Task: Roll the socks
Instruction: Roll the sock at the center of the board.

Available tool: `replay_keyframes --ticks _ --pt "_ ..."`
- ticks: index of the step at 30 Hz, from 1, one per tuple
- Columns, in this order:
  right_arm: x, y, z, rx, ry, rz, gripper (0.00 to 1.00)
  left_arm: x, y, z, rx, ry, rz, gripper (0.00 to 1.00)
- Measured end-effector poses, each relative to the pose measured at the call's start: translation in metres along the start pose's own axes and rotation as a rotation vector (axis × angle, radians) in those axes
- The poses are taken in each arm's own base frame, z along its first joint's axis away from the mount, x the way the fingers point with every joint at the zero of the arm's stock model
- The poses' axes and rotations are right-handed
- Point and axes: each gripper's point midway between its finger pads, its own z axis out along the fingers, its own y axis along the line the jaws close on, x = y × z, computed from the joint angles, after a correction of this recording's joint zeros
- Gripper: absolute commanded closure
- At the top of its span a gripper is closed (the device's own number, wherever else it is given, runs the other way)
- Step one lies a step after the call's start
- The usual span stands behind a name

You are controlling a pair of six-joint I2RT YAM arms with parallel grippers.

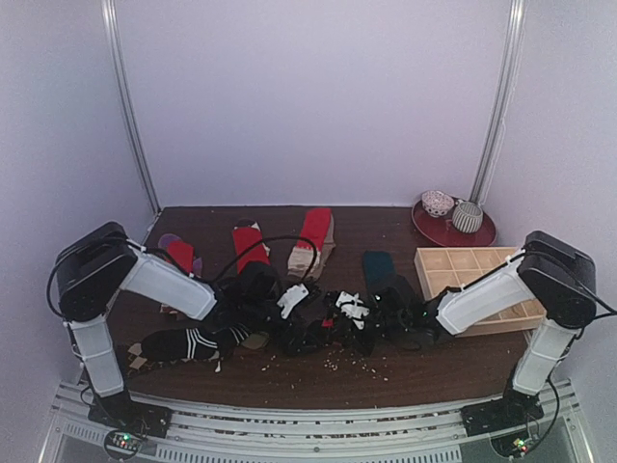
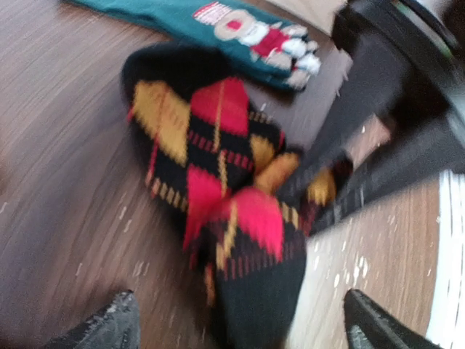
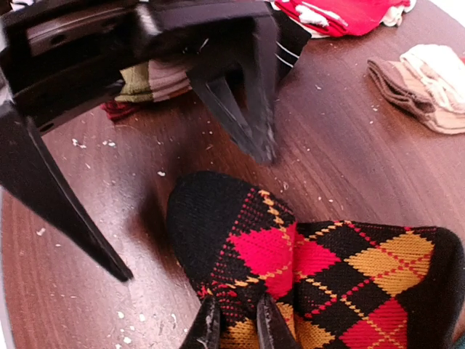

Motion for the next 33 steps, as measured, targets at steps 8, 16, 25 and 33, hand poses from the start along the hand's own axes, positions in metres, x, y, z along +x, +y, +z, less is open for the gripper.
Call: replay_keyframes --ticks 8,16,25,33 --pt "-0.002 0.0 0.002 -0.205 -0.01 0.146 0.89 0.013 -0.021 -0.055 -0.076 -0.118 0.16 0.24" --pt "-0.003 0.009 0.003 -0.34 0.003 0.205 0.9 0.01 -0.055 -0.042 -0.034 -0.191 0.31 0.29" --pt "-0.001 0.02 0.005 -0.426 0.035 0.236 0.89 0.005 -0.053 -0.023 -0.057 -0.196 0.372 0.27" --pt "0.0 0.021 0.005 -0.448 0.045 0.25 0.9 0.005 -0.049 -0.012 -0.066 -0.198 0.388 0.23"
